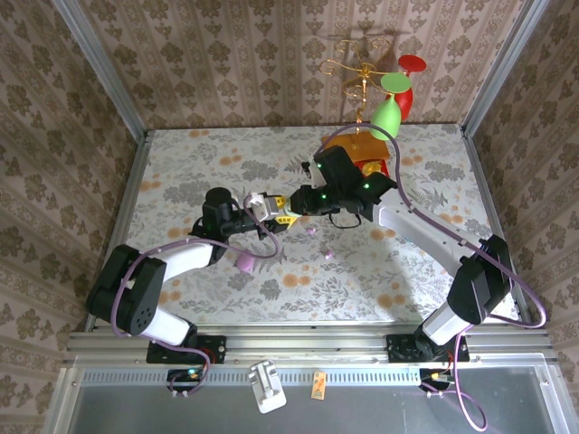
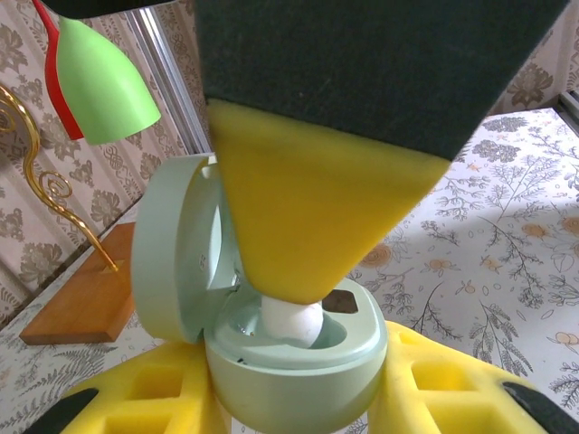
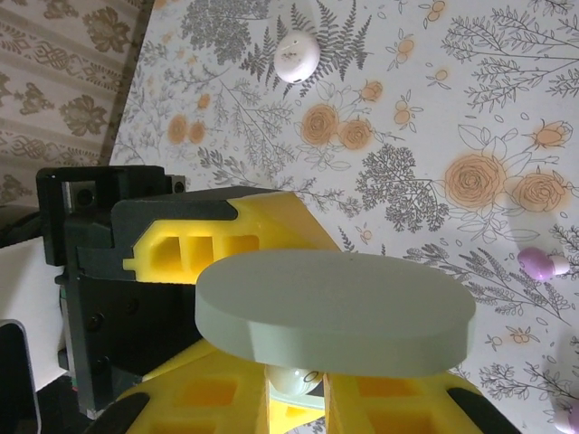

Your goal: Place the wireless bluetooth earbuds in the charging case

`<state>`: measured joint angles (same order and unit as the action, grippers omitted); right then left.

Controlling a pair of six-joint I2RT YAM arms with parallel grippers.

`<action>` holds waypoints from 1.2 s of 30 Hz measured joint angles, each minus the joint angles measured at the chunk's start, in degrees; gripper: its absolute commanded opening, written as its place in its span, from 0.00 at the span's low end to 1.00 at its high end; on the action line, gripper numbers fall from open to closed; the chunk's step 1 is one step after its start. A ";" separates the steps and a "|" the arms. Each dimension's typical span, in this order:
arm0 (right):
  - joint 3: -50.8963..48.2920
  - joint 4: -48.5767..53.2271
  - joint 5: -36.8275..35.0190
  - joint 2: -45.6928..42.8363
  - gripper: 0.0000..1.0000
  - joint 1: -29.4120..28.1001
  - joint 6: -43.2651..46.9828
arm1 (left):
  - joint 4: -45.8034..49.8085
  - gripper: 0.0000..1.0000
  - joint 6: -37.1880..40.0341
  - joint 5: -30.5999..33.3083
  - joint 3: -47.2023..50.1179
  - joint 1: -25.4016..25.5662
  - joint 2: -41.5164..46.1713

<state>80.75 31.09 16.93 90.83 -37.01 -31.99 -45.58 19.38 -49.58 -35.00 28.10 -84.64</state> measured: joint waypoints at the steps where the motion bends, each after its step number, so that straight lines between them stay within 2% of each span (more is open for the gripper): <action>1: 0.11 0.24 0.00 0.09 0.21 0.00 0.15 | 0.04 0.21 0.00 0.00 0.00 0.02 0.00; 22: 3.43 3.89 1.33 2.36 0.24 0.00 2.03 | 0.48 0.21 0.02 -0.07 -0.02 0.00 0.00; 31: 6.25 6.88 2.25 3.80 0.30 0.00 3.56 | 0.63 0.21 0.00 -0.15 -0.20 0.00 0.00; 36: 6.64 6.93 2.40 3.76 0.40 0.00 4.26 | 0.61 0.22 -0.02 -0.39 -0.35 0.00 0.00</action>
<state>87.39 38.02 19.33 94.59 -37.01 -27.73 -44.97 19.35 -49.98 -35.35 28.10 -84.64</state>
